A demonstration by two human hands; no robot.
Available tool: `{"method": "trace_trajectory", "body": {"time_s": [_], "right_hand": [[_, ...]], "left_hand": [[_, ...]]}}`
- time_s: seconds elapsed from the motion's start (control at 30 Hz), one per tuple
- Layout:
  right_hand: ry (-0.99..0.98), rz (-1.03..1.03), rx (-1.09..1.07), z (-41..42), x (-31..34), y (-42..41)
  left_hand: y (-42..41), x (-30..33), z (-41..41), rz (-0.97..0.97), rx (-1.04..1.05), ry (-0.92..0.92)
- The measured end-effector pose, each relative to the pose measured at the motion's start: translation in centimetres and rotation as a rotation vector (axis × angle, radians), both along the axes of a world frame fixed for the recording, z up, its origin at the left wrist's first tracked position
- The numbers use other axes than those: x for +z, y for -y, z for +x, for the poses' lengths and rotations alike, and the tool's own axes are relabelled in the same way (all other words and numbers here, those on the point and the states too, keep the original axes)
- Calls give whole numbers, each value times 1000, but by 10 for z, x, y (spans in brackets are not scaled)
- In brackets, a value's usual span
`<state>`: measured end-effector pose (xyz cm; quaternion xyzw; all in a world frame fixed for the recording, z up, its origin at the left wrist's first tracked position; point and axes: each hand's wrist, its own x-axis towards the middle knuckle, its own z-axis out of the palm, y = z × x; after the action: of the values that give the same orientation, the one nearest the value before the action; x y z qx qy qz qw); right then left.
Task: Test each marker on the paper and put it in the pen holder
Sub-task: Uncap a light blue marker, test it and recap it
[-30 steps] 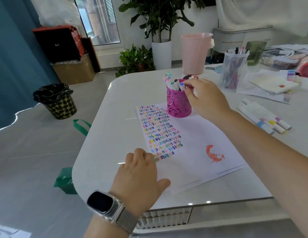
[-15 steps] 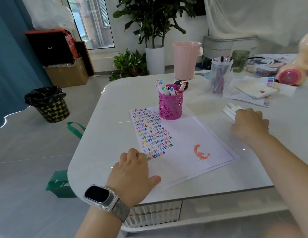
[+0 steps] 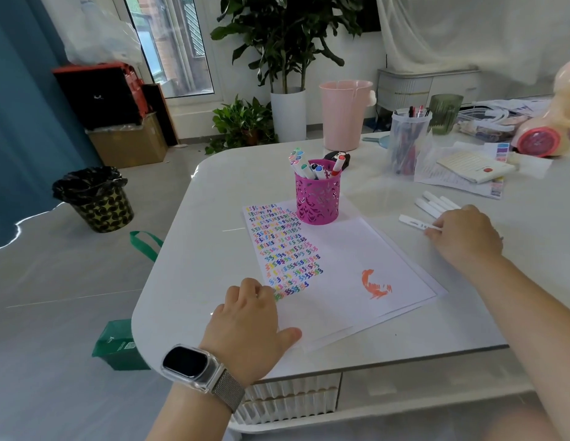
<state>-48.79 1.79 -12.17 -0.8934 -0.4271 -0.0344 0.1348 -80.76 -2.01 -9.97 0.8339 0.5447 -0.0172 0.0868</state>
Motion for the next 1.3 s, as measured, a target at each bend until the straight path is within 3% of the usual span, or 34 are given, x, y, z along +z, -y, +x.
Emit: {"method": "trace_trajectory", "body": {"time_s": [0.17, 0.23, 0.3, 0.4, 0.47, 0.57, 0.63, 0.73, 0.87, 1.0, 1.17, 1.3], "right_hand": [[-136, 135, 143, -15, 14, -2], [-376, 293, 169, -28, 26, -1], [-748, 416, 176, -46, 36, 4], [-1120, 484, 213, -74, 49, 17], [-1247, 539, 232, -93, 55, 29], [-1351, 565, 293, -119, 60, 46], [-1422, 532, 342, -132, 58, 52], [-1489, 494, 392, -145, 55, 52], [-1493, 563, 355, -155, 54, 48], [-1641, 670, 236, -155, 51, 44], [-1688, 681, 138, -152, 47, 40], [-1939, 731, 93, -153, 45, 38]], "left_hand": [[-2, -1, 0, -4, 1, -17], [-2, -2, 0, -13, 8, -18], [-2, -2, 0, -9, 24, -11], [-1, 1, 2, 79, 3, 43], [0, 3, 5, 152, -18, 229], [2, 11, 11, 80, 20, 644], [4, 14, 16, 37, -3, 732], [7, 14, 19, 146, -78, 652], [8, 12, 19, 349, -140, 393], [15, 6, 24, 300, -241, 202], [16, -1, 31, 355, -293, 235], [16, -2, 32, 358, -290, 245]]}}
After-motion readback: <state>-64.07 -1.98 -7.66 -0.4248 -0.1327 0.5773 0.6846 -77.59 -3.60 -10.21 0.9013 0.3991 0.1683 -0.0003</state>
